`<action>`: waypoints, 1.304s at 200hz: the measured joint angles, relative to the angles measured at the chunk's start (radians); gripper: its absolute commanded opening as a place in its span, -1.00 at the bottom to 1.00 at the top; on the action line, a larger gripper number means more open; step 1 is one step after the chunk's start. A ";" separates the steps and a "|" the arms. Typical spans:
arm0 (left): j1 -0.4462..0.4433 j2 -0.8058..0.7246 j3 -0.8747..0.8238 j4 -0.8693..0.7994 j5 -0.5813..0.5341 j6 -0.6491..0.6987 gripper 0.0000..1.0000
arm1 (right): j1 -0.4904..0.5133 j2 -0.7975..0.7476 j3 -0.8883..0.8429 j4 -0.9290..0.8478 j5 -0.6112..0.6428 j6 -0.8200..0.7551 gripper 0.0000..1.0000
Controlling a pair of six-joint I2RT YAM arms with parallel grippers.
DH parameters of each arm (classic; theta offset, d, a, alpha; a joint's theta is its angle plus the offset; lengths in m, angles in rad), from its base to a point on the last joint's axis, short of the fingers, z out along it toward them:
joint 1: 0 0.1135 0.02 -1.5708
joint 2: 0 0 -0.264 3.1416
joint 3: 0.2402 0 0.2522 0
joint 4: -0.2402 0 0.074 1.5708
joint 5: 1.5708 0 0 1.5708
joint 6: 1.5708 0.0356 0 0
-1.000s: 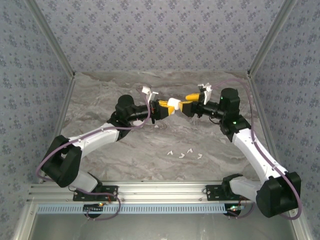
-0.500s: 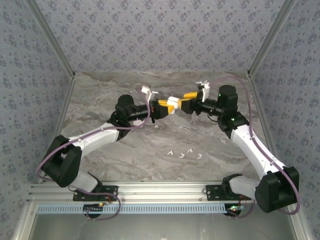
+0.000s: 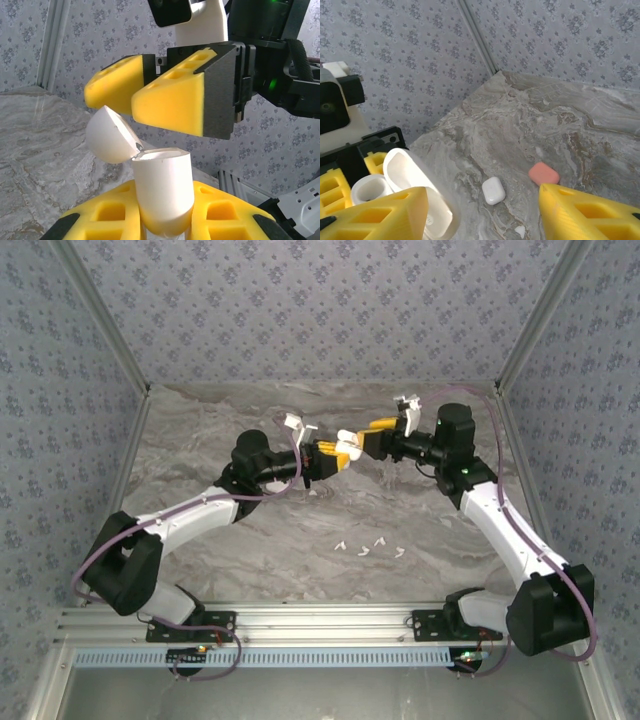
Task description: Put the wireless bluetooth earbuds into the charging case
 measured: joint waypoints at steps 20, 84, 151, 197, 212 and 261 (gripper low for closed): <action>0.000 0.000 0.000 -0.003 0.002 0.007 -1.00 | -0.009 0.000 0.009 -0.008 0.001 0.004 0.24; -0.017 -0.098 -0.072 -0.053 -0.054 0.121 -1.00 | -0.023 -0.077 0.099 -0.307 0.103 -0.004 0.25; -0.037 -0.199 -0.100 -0.115 -0.127 0.239 -1.00 | -0.018 -0.189 -0.054 -0.700 0.328 0.061 0.08; -0.037 -0.217 -0.100 -0.135 -0.142 0.261 -1.00 | 0.013 -0.203 -0.295 -0.792 0.406 0.177 0.00; -0.037 -0.217 -0.100 -0.136 -0.148 0.262 -1.00 | 0.033 -0.190 -0.325 -0.802 0.415 0.201 -0.05; -0.037 -0.217 -0.101 -0.136 -0.160 0.262 -1.00 | 0.094 -0.096 -0.378 -0.767 0.444 0.256 -0.13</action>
